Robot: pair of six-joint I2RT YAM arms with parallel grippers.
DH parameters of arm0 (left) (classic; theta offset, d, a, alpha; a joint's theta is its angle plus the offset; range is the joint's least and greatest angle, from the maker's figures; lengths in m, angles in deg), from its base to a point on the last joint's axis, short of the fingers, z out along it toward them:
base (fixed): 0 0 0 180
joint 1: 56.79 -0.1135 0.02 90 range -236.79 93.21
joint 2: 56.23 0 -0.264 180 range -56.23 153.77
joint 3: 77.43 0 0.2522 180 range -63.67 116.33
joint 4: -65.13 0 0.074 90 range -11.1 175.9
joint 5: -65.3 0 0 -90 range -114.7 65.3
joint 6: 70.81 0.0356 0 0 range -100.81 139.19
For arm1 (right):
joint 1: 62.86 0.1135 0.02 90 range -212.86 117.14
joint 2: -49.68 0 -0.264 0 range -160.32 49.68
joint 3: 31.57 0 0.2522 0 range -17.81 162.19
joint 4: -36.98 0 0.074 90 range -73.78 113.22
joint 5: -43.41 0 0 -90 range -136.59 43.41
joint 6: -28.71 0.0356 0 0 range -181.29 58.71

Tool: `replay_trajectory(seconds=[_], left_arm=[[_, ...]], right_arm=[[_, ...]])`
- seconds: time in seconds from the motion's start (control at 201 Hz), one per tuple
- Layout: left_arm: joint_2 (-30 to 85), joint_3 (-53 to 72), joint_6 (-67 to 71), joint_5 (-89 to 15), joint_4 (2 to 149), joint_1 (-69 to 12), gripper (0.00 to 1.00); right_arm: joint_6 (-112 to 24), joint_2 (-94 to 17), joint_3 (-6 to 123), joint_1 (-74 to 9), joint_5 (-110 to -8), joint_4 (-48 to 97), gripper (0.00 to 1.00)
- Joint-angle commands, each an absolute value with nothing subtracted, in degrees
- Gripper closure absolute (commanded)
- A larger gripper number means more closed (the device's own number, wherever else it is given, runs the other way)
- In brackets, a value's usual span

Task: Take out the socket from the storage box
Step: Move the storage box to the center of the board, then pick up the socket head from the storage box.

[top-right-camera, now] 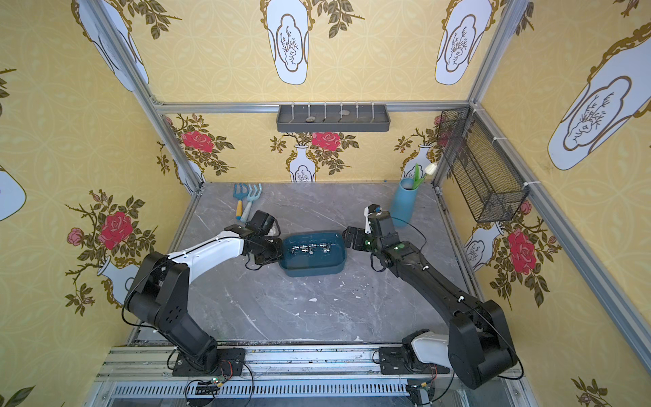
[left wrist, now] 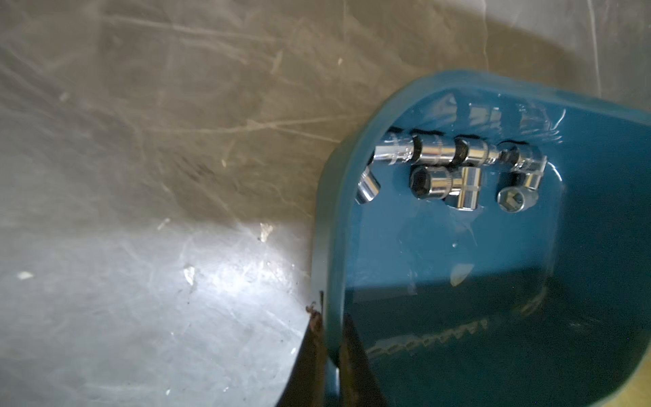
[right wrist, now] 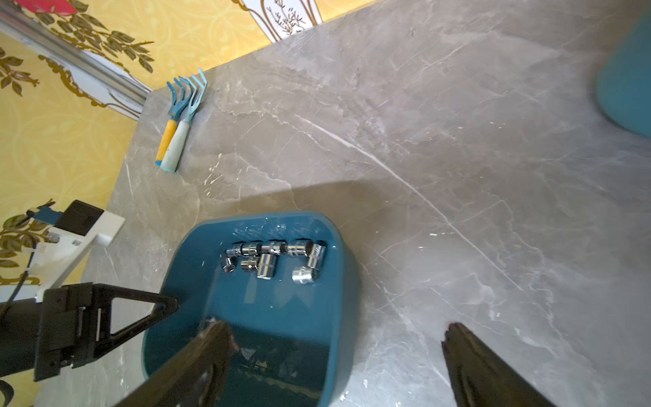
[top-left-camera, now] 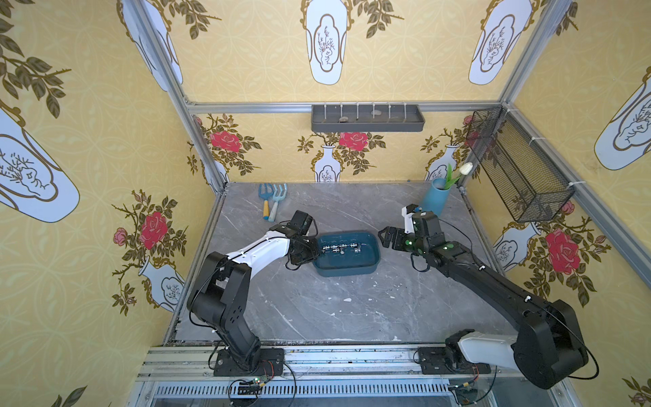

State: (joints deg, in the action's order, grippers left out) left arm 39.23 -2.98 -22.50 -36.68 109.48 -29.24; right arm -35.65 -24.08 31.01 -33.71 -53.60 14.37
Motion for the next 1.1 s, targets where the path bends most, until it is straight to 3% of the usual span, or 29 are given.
replay_trajectory(seconds=[0.0,0.159,0.259,0.498,0.772,1.09], left_arm=[[39.11,-4.93,-24.83,-35.77,112.12,-28.48,1.0],[36.25,-6.64,-24.96,-33.29,112.29,-28.23,0.97],[34.39,-7.8,-24.76,-32.62,112.38,-28.2,0.8],[30.66,-8.56,-23.27,-31.94,112.37,-28.18,0.6],[20.61,-13.26,-18.79,-27.8,106.86,-28.23,0.49],[14.38,-20.41,-17.68,-25.89,94.87,-28.18,0.43]], right_arm=[[-35.82,-25.51,32.17,-31.58,-53.8,17.32,0.01],[-36.16,-28.91,33.31,-27.64,-53.84,18.89,0.01],[-36.51,-31.03,33.53,-25.44,-53.73,20.47,0.02],[-39.19,-38.42,37.86,-21.8,-55.47,20.94,0.11],[-38.54,-45.76,42.77,-20.01,-53.92,17.33,0.32],[-36.52,-50.94,47.53,-16.2,-42.69,10.24,0.35]])
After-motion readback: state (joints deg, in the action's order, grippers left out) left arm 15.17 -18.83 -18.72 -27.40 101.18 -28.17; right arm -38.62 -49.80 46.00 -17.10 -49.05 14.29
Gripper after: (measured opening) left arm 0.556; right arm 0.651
